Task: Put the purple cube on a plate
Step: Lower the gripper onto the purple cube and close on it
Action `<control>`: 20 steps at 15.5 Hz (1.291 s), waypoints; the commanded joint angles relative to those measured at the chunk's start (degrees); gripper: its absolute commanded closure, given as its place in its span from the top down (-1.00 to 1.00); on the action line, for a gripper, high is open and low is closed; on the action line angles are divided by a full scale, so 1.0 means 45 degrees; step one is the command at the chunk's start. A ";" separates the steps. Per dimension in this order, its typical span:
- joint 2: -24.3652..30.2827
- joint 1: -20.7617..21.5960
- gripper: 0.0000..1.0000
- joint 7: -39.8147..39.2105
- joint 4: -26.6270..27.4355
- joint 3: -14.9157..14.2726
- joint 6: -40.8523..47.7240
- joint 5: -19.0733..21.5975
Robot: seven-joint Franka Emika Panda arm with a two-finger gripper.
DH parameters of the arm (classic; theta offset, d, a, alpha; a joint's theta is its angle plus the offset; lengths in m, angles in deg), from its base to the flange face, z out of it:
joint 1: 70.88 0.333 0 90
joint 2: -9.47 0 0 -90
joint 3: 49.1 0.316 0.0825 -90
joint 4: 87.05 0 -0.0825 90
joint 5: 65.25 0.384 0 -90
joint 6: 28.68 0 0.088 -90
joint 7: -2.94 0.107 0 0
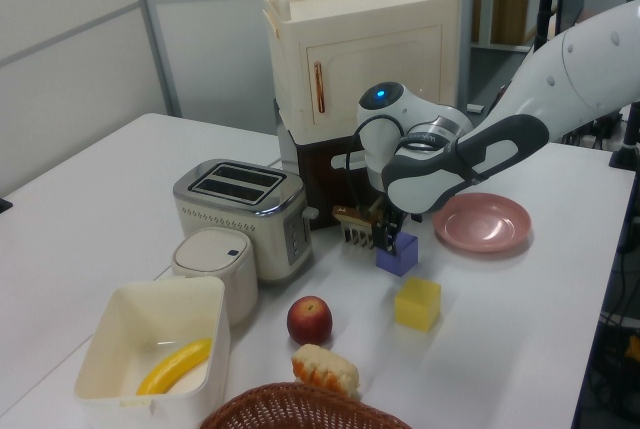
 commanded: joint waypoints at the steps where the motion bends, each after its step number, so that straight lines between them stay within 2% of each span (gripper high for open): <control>1: -0.0343 0.0089 1.00 -0.0039 0.0179 -0.0013 -0.0632 -0.0027; 6: -0.0755 -0.0009 1.00 -0.0039 -0.0016 -0.0033 -0.1083 -0.0027; 7: -0.0755 -0.0009 0.87 -0.0039 -0.0016 -0.0014 -0.1083 -0.0027; 8: -0.0755 -0.0028 0.16 -0.0039 -0.0016 -0.0033 -0.1064 -0.0047; 9: -0.0755 -0.0029 -0.31 -0.0059 -0.0016 -0.0033 -0.1045 -0.0047; 10: -0.0755 0.0010 -0.48 -0.0059 -0.0016 -0.0033 -0.0948 -0.0201; 16: -0.0502 -0.0048 -0.42 0.0193 0.0003 -0.0033 -0.0714 -0.0164; 20: 0.1214 -0.0418 -0.40 0.0253 -0.0016 -0.0033 0.1586 -0.0105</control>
